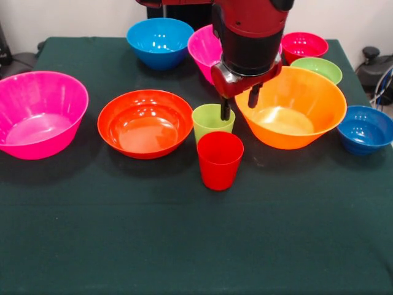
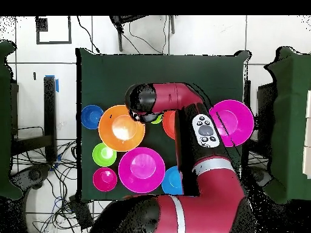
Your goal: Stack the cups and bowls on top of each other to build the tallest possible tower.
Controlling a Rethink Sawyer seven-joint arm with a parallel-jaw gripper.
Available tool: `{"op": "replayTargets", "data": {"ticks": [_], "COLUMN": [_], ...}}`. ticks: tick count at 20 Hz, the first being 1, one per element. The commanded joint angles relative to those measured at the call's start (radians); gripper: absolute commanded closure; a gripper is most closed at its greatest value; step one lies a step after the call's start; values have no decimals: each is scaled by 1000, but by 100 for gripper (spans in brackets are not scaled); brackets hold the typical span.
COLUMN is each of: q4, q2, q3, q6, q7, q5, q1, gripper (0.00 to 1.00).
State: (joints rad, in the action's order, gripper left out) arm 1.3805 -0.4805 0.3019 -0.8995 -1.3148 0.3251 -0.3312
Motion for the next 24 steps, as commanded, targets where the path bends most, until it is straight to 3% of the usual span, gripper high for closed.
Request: {"op": "replayTargets", "data": {"ticks": [1,11,15,18,24], "q4": [-64,-153,-193,-221,-299], "q2": [-11,-4,51,87,149], "q3": [18,-14,-14,2,17], "q6": [-34,-120,-90,-91,-183], "q7": [-136,-189,-198,-168,-38], "q5": [-32,-85,-108,-127,-129], "q1": [52,120,133,139,118], "gripper": [0,0,0,0,0]}}
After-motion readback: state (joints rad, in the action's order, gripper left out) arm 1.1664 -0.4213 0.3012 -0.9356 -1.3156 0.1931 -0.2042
